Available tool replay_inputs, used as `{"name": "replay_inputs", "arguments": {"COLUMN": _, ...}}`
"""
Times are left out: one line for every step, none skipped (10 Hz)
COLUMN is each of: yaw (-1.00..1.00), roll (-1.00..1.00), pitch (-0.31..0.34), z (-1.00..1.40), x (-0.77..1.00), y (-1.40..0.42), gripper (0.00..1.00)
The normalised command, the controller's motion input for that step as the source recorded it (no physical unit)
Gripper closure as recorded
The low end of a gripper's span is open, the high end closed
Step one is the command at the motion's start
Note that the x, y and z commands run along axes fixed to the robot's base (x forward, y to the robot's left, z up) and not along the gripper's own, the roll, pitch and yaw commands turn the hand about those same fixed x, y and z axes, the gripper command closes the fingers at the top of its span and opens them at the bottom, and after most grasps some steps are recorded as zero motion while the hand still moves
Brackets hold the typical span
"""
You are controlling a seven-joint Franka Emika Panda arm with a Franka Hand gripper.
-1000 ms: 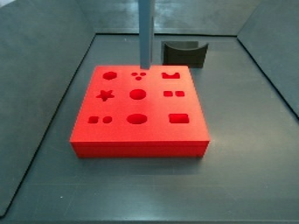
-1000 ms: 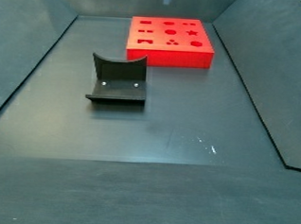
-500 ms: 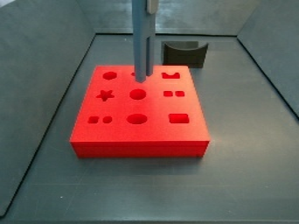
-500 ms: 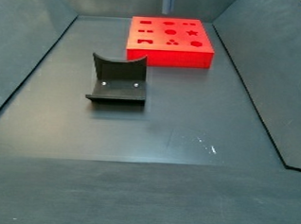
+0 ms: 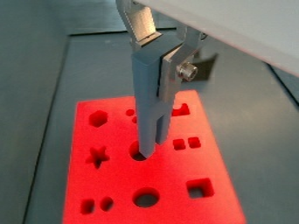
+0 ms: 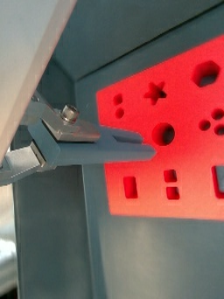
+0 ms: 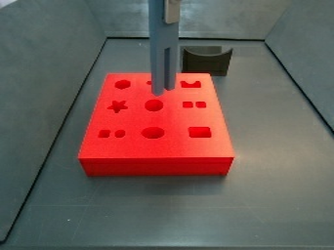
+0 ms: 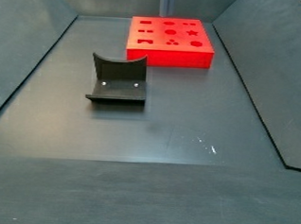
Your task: Insert the double-square object.
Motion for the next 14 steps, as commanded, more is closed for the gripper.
{"name": "replay_inputs", "arguments": {"yaw": -1.0, "roll": 0.0, "pitch": 0.0, "z": -0.14, "x": 0.0, "y": 0.0, "gripper": 1.0}}
{"name": "replay_inputs", "arguments": {"yaw": -1.0, "roll": 0.0, "pitch": 0.0, "z": -0.14, "x": 0.0, "y": 0.0, "gripper": 1.0}}
{"name": "replay_inputs", "arguments": {"yaw": -1.0, "roll": 0.0, "pitch": 0.0, "z": -0.14, "x": 0.0, "y": 0.0, "gripper": 1.0}}
{"name": "replay_inputs", "arguments": {"yaw": -1.0, "roll": 0.0, "pitch": 0.0, "z": -0.13, "x": 0.0, "y": 0.0, "gripper": 1.0}}
{"name": "replay_inputs", "arguments": {"yaw": -0.58, "roll": 0.0, "pitch": 0.011, "z": 0.0, "x": 0.17, "y": 0.0, "gripper": 1.0}}
{"name": "replay_inputs", "arguments": {"yaw": 0.03, "roll": 0.0, "pitch": -0.017, "z": 0.0, "x": -0.08, "y": 0.0, "gripper": 1.0}}
{"name": "replay_inputs", "arguments": {"yaw": 0.0, "roll": 0.0, "pitch": 0.01, "z": 0.0, "x": 0.0, "y": 0.0, "gripper": 1.0}}
{"name": "replay_inputs", "arguments": {"yaw": -0.27, "roll": 0.0, "pitch": 0.044, "z": 0.0, "x": 0.78, "y": 0.0, "gripper": 1.0}}
{"name": "replay_inputs", "arguments": {"yaw": -0.45, "roll": 0.0, "pitch": 0.0, "z": -0.12, "x": 0.77, "y": 0.0, "gripper": 1.0}}
{"name": "replay_inputs", "arguments": {"yaw": -0.43, "roll": 0.01, "pitch": 0.0, "z": -0.17, "x": 0.8, "y": 0.0, "gripper": 1.0}}
{"name": "replay_inputs", "arguments": {"yaw": -0.49, "roll": 0.02, "pitch": -0.001, "z": -0.21, "x": 0.75, "y": 0.05, "gripper": 1.0}}
{"name": "replay_inputs", "arguments": {"yaw": -0.57, "roll": 0.07, "pitch": -0.011, "z": -0.29, "x": 0.68, "y": 0.11, "gripper": 1.0}}
{"name": "replay_inputs", "arguments": {"yaw": -0.58, "roll": 0.11, "pitch": -0.016, "z": -0.29, "x": 0.68, "y": 0.17, "gripper": 1.0}}
{"name": "replay_inputs", "arguments": {"yaw": -0.5, "roll": 0.14, "pitch": -0.006, "z": -0.31, "x": 0.77, "y": 0.19, "gripper": 1.0}}
